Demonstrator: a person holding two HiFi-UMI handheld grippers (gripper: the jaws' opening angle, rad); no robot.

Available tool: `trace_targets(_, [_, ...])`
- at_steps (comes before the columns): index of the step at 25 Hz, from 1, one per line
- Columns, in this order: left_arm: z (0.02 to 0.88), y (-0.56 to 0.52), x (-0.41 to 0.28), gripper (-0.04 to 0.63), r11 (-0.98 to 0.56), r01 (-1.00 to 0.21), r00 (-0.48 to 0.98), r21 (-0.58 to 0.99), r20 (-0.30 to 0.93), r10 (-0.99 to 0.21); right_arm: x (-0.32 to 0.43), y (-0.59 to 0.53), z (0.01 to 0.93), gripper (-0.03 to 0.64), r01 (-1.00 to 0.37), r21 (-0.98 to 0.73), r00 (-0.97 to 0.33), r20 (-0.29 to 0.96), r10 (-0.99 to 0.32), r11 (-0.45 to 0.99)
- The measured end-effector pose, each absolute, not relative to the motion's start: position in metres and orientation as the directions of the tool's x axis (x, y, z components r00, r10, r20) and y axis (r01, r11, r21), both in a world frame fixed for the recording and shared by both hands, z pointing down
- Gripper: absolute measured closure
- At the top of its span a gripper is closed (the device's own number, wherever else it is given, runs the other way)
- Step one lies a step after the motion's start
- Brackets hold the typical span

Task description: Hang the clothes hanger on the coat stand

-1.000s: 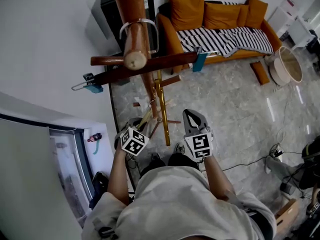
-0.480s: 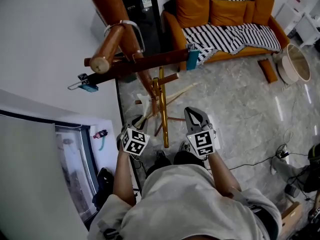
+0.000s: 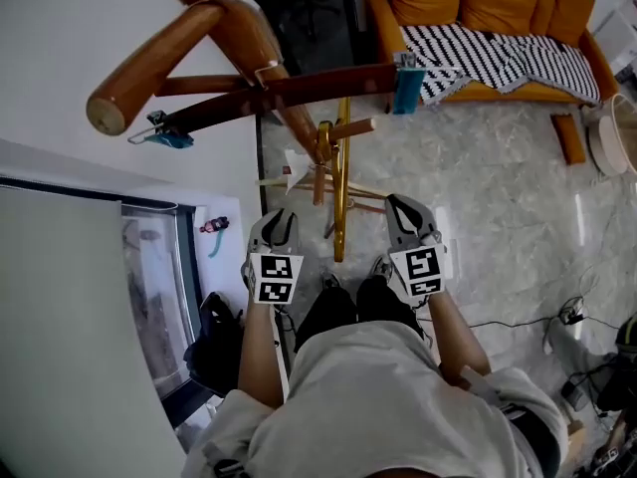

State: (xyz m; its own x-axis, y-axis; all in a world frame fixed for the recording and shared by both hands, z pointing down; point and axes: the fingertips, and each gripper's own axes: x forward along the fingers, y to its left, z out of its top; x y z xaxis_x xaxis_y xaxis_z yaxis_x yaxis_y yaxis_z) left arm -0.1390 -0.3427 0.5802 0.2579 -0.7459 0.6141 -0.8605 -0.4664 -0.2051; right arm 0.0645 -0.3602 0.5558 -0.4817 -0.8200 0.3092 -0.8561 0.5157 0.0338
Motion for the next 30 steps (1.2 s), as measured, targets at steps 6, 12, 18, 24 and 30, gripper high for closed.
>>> trace_targets(6, [0.553, -0.33, -0.154, 0.523, -0.263, -0.964, 0.216, -0.03, 0.482, -0.849, 0.056, -0.357, 0.551, 0.612, -0.854, 0.01, -0.496, 0.288, -0.819, 0.521])
trace_targets(12, [0.526, -0.306, -0.145, 0.584, -0.21, -0.978, 0.198, 0.007, 0.366, -0.909, 0.056, -0.341, 0.532, 0.612, -0.871, 0.025, -0.471, 0.248, -0.847, 0.491])
trace_targets(18, [0.502, -0.272, -0.151, 0.584, -0.168, -0.985, 0.175, 0.05, 0.289, -0.941, 0.04, -0.31, 0.513, 0.612, -0.874, 0.025, -0.468, 0.22, -0.856, 0.485])
trace_targets(24, [0.488, -0.238, -0.143, 0.584, -0.201, -0.979, 0.205, 0.039, 0.233, -0.951, 0.021, -0.273, 0.496, 0.612, -0.87, 0.058, -0.472, 0.196, -0.86, 0.49])
trace_targets(30, [0.476, -0.191, -0.141, 0.584, -0.231, -0.971, 0.238, 0.059, 0.192, -0.952, 0.004, -0.219, 0.486, 0.612, -0.859, 0.076, -0.485, 0.197, -0.852, 0.506])
